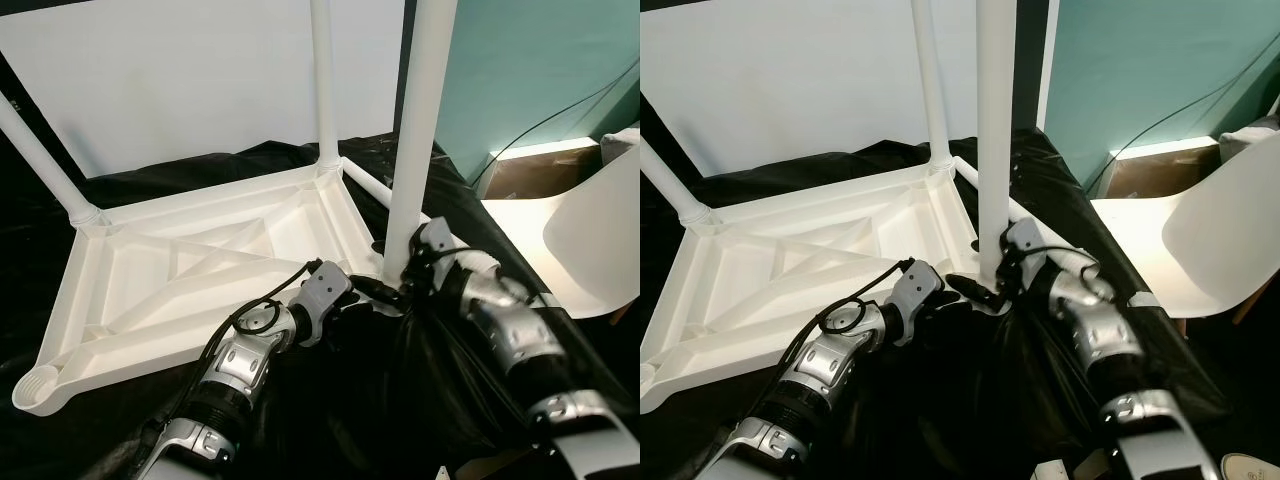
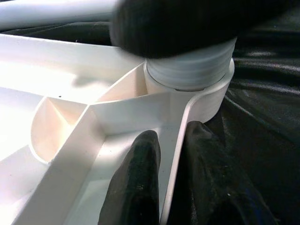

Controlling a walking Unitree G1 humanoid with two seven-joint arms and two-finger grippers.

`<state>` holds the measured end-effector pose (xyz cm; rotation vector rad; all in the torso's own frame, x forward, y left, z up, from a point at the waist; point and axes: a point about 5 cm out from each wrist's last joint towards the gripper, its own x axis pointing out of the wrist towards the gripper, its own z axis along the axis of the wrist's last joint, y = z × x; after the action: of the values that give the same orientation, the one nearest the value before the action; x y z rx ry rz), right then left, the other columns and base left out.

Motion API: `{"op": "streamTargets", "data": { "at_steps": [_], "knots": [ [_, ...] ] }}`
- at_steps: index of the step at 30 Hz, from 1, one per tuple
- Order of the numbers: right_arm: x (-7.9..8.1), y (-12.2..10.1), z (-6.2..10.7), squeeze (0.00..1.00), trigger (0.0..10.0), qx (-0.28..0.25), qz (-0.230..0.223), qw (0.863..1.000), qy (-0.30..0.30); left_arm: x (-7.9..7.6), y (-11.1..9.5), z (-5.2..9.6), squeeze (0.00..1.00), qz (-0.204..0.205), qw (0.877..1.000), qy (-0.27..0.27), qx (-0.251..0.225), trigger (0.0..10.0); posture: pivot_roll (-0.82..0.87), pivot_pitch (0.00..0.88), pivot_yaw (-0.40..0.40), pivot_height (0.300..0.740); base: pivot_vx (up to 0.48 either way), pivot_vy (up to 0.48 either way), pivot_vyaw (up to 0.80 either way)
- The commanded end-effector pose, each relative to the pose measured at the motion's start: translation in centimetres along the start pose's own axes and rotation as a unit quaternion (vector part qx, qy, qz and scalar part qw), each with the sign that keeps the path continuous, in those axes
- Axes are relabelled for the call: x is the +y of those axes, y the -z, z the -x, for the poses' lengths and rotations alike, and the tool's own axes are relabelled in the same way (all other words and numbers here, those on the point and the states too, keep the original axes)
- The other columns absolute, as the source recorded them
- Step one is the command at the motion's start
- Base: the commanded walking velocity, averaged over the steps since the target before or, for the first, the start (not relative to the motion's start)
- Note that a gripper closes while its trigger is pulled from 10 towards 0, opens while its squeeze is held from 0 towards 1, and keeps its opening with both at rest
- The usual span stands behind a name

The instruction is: Building children table

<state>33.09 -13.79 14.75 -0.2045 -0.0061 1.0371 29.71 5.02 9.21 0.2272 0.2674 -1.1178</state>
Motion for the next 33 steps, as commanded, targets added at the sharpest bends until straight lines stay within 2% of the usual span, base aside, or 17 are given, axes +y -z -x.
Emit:
{"op": "streamTargets", "data": {
  "at_steps": [1, 6, 9, 13, 14, 15, 18, 19, 20, 22, 23, 26, 30, 31, 33],
  "knots": [
    [0.4, 0.0, -0.6, 0.00, 0.0, 0.004, -0.004, 1.000, -0.027, -2.1, 3.5, -0.6, 0.00, 0.058, 0.996, 0.040, 0.059, 10.0, 0.06, 0.000, 0.038, 0.740, 0.000, 0.000, 0.00],
    [1.3, 0.3, -0.7, 0.00, 0.0, 0.002, -0.012, 0.999, -0.048, -2.2, 3.5, -0.6, 0.00, 0.060, 0.996, 0.037, 0.059, 10.0, 0.06, 0.000, 0.032, 0.740, 0.000, 0.000, 0.00],
    [2.4, 1.1, -1.1, 0.00, 0.0, -0.009, -0.030, 0.999, -0.037, -2.2, 3.6, -0.5, 0.00, 0.061, 0.996, 0.036, 0.059, 10.0, 0.07, 0.000, 0.030, 0.740, 0.000, 0.000, 0.00],
    [2.7, 1.3, -1.2, 0.00, 0.0, -0.012, -0.035, 0.999, -0.032, -2.3, 3.6, -0.5, 0.00, 0.062, 0.996, 0.036, 0.059, 10.0, 0.07, 0.000, 0.030, 0.740, 0.000, 0.000, 0.00],
    [3.2, 1.6, -1.4, 0.00, 0.0, -0.016, -0.041, 0.999, -0.022, -2.3, 3.6, -0.5, 0.00, 0.062, 0.996, 0.035, 0.059, 10.0, 0.07, 0.000, 0.032, 0.740, 0.000, 0.000, 0.00],
    [3.9, 1.9, -1.6, 0.00, 0.0, -0.033, -0.045, 0.998, 0.028, -2.3, 3.6, -0.5, 0.00, 0.062, 0.996, 0.036, 0.059, 10.0, 0.06, 0.000, 0.035, 0.740, 0.000, 0.000, 0.00],
    [3.9, 1.9, -1.6, 0.00, 0.0, -0.033, -0.045, 0.998, 0.028, -2.3, 3.6, -0.5, 0.00, 0.062, 0.996, 0.036, 0.059, 10.0, 0.06, 0.000, 0.035, 0.740, 0.000, 0.000, 0.00],
    [4.1, 2.0, -1.7, 0.00, 0.0, -0.058, -0.052, 0.992, 0.100, -2.2, 3.6, -0.5, 0.00, 0.062, 0.996, 0.036, 0.060, 10.0, 0.06, 0.000, 0.037, 0.740, 0.000, 0.000, 0.00],
    [4.1, 2.0, -1.7, 0.00, 0.0, -0.058, -0.052, 0.992, 0.100, -2.2, 3.6, -0.5, 0.00, 0.062, 0.996, 0.036, 0.060, 10.0, 0.06, 0.000, 0.037, 0.740, 0.000, 0.000, 0.00],
    [4.3, 1.8, -1.5, 0.00, 0.0, -0.089, -0.060, 0.973, 0.206, -2.2, 3.6, -0.6, 0.00, 0.060, 0.996, 0.038, 0.060, 10.0, 0.06, 0.000, 0.037, 0.740, 0.000, 0.000, 0.00],
    [4.3, 1.8, -1.5, 0.00, 0.0, -0.089, -0.060, 0.973, 0.206, -2.2, 3.6, -0.6, 0.00, 0.060, 0.996, 0.038, 0.060, 10.0, 0.06, 0.000, 0.037, 0.740, 0.000, 0.000, 0.00],
    [4.1, 1.9, -1.2, 0.00, 0.0, -0.090, -0.057, 0.961, 0.256, -2.2, 3.6, -0.5, 0.00, 0.057, 0.996, 0.040, 0.062, 10.0, 0.05, 0.000, 0.043, 0.740, 0.000, 0.000, 0.00],
    [4.2, 2.1, -1.2, 0.00, 0.0, -0.082, -0.061, 0.959, 0.265, -2.1, 3.5, -0.5, 0.00, 0.056, 0.996, 0.039, 0.061, 10.0, 0.06, 0.000, 0.039, 0.740, 0.000, 0.000, 0.00],
    [4.4, 2.3, -1.4, 0.00, 9.3, -0.075, -0.064, 0.961, 0.260, -2.1, 3.5, -0.5, 0.00, 0.056, 0.996, 0.038, 0.061, 10.0, 0.06, 0.000, 0.038, 0.740, 0.000, 0.000, 0.00],
    [4.4, 2.3, -1.4, 0.00, 9.3, -0.075, -0.064, 0.961, 0.260, -2.1, 3.5, -0.5, 0.00, 0.056, 0.996, 0.038, 0.061, 10.0, 0.06, 0.000, 0.038, 0.740, 0.000, 0.000, 0.00]
  ]
}}
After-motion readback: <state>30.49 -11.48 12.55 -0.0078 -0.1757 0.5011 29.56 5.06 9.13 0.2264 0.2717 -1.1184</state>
